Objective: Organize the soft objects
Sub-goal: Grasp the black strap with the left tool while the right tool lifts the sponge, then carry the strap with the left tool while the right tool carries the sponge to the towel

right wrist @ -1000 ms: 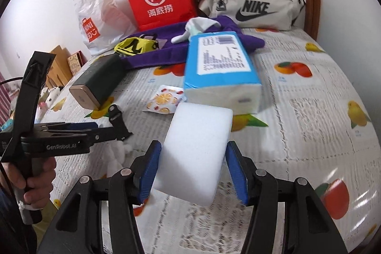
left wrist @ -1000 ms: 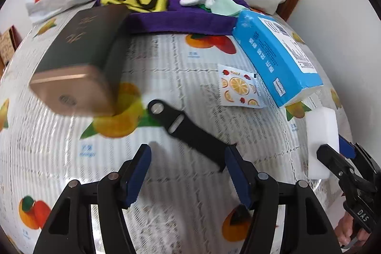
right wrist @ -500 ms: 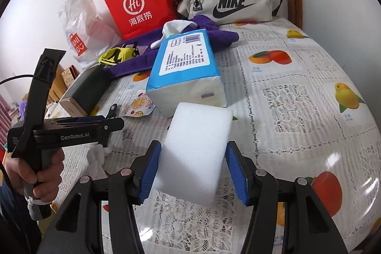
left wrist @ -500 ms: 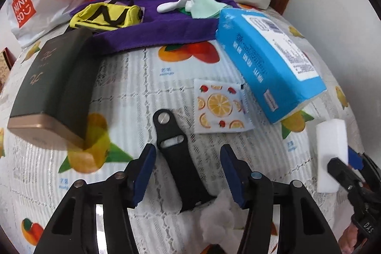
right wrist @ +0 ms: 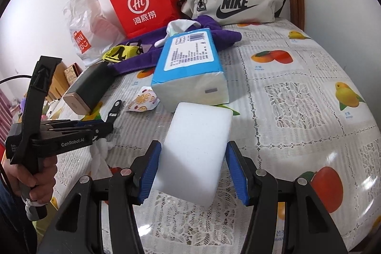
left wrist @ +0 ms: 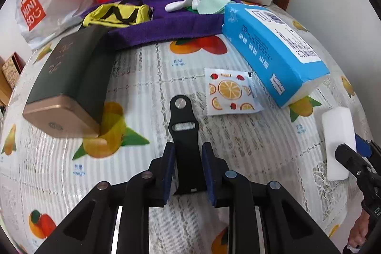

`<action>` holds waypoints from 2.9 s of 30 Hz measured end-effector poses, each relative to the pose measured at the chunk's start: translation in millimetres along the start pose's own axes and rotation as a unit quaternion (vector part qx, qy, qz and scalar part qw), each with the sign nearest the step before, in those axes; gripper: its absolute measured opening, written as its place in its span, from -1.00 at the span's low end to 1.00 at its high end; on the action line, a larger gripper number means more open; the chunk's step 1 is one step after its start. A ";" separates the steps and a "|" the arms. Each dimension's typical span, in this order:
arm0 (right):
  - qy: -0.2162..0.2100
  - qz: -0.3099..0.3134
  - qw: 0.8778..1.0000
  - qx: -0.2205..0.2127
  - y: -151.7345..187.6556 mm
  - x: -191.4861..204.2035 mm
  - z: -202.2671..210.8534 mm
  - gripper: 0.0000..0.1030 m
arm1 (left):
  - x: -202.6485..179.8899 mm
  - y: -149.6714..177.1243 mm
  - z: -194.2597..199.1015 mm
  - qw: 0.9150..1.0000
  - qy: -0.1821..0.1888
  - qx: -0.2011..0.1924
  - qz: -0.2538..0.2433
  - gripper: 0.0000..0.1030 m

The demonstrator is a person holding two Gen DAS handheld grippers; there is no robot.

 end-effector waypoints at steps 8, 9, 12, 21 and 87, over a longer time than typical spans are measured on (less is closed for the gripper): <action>0.017 0.001 1.000 0.013 5.2 -3.0 -19.4 0.14 | -0.2 -4.0 -0.9 1.000 -0.003 -0.010 -0.005 -0.60; 0.022 0.002 1.000 0.010 5.5 -2.4 -19.9 0.16 | 1.0 -4.5 -0.7 1.000 0.003 -0.011 0.000 -0.61; 0.036 0.008 0.999 0.002 5.3 -0.9 -20.8 0.14 | 4.6 -2.4 1.4 1.000 0.010 -0.015 0.009 -0.61; 0.056 0.010 0.998 -0.009 7.0 -0.1 -20.4 0.09 | 33.9 18.0 11.2 0.999 0.012 -0.021 0.035 -0.61; 0.043 0.070 0.995 -0.062 -112.2 52.7 61.5 0.05 | 117.7 -21.0 131.6 0.986 0.027 -0.120 0.112 -0.61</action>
Point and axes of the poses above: each gripper's, at about its wrist camera, not at the fingertips, and z roughly against the way its jaws point, x to its left, y to its underside, the point moved 10 cm from there along -z, roughly the way its jaws point, and after that the axes turned 14 degrees about x, right-handed, at the moved point
